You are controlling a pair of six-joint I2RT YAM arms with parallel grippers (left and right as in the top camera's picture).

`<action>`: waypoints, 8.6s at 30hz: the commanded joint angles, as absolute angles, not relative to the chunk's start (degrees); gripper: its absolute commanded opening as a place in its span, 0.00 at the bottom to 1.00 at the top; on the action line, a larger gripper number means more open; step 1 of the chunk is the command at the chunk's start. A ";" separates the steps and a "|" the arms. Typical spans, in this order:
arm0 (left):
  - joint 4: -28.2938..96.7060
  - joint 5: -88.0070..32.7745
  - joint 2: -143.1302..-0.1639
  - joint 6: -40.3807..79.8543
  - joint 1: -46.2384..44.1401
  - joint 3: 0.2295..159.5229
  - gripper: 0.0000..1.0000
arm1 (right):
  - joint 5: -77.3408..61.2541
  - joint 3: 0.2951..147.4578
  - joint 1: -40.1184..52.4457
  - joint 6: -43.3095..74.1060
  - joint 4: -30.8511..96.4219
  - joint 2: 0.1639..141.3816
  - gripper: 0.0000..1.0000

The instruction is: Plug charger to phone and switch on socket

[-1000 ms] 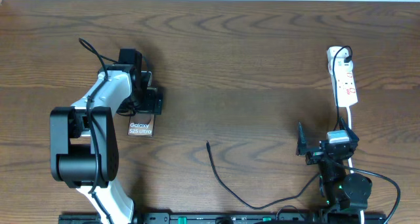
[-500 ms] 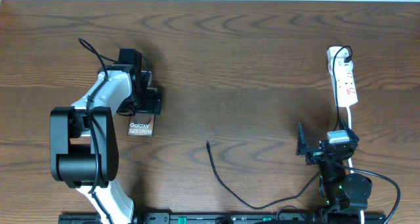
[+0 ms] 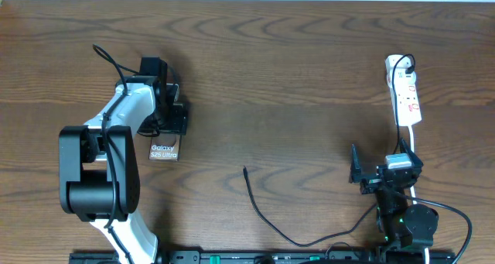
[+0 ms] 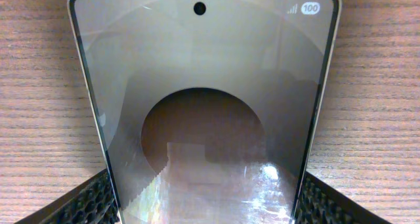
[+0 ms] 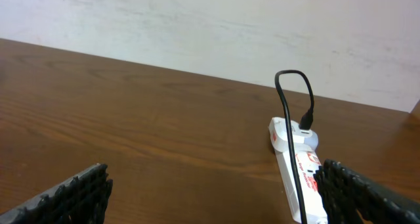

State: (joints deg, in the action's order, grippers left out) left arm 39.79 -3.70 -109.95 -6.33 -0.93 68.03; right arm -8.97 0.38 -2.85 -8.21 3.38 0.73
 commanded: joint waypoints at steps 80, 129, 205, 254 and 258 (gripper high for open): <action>40.14 -3.42 -110.89 -7.05 -0.99 67.61 0.08 | -8.67 0.32 -2.48 -8.84 3.64 0.38 0.99; 41.25 -41.78 -86.35 25.17 3.55 69.58 0.07 | -8.67 0.32 -2.48 -8.84 3.64 0.38 0.99; 41.25 -65.65 -86.35 66.50 15.84 69.58 0.07 | -8.54 0.32 -2.52 -8.36 1.87 0.38 0.99; 42.83 -46.41 -86.37 66.11 15.79 69.56 0.07 | -62.08 56.51 17.69 61.10 -34.98 98.87 0.99; 44.05 -45.10 -86.37 66.11 15.27 69.56 0.07 | -60.69 56.51 21.04 58.98 -34.96 98.89 0.99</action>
